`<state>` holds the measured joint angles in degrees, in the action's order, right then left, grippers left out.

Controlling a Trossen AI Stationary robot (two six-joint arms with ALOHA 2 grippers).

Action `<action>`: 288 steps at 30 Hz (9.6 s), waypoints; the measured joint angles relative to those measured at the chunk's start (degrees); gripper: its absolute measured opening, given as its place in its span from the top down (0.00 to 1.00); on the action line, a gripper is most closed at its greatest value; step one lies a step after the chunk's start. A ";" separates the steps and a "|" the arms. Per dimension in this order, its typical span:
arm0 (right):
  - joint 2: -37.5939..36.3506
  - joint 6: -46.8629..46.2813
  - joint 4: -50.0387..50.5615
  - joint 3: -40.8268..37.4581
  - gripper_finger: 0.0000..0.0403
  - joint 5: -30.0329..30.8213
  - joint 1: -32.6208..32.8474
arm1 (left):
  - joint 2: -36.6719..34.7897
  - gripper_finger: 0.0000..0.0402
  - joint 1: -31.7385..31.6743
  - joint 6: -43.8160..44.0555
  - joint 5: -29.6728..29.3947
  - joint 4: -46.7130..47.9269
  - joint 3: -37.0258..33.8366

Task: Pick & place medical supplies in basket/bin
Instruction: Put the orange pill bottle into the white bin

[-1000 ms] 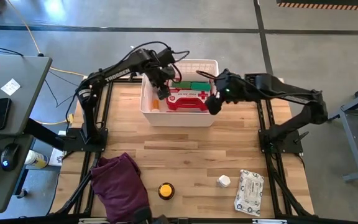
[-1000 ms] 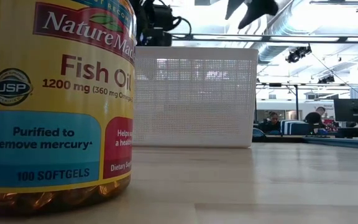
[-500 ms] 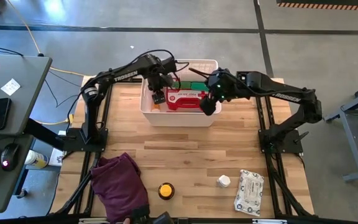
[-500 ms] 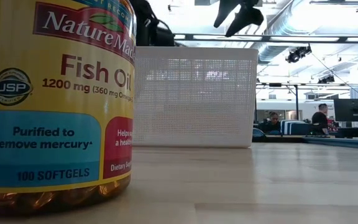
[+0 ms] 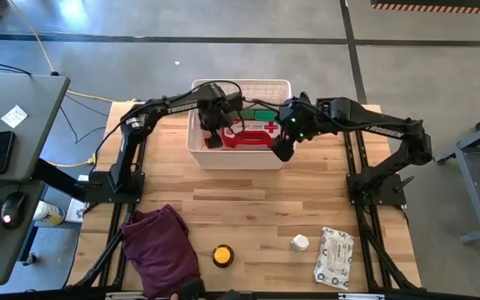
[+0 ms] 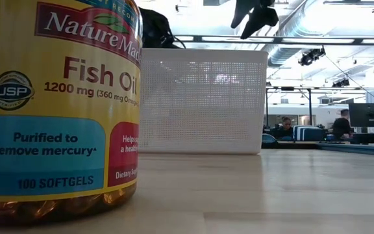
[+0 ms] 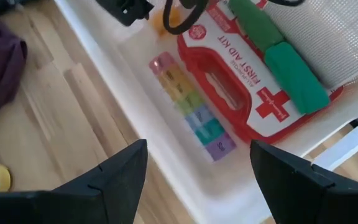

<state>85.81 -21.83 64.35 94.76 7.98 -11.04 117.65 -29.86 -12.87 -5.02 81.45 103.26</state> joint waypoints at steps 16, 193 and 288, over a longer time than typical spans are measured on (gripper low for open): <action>-0.05 1.75 1.26 0.00 0.32 0.57 6.07 | 2.15 0.01 1.35 -4.32 -2.59 -0.83 0.00; -14.42 27.17 -33.32 -0.02 0.32 8.54 -3.90 | 0.17 0.12 -1.25 85.34 60.55 -77.92 31.71; -11.00 13.67 -4.78 0.00 0.62 3.41 -3.96 | -4.75 0.05 4.60 20.55 33.86 -34.40 31.71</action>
<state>74.81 -8.16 59.57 94.76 11.40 -15.00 112.90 -25.26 7.68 28.84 47.05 134.98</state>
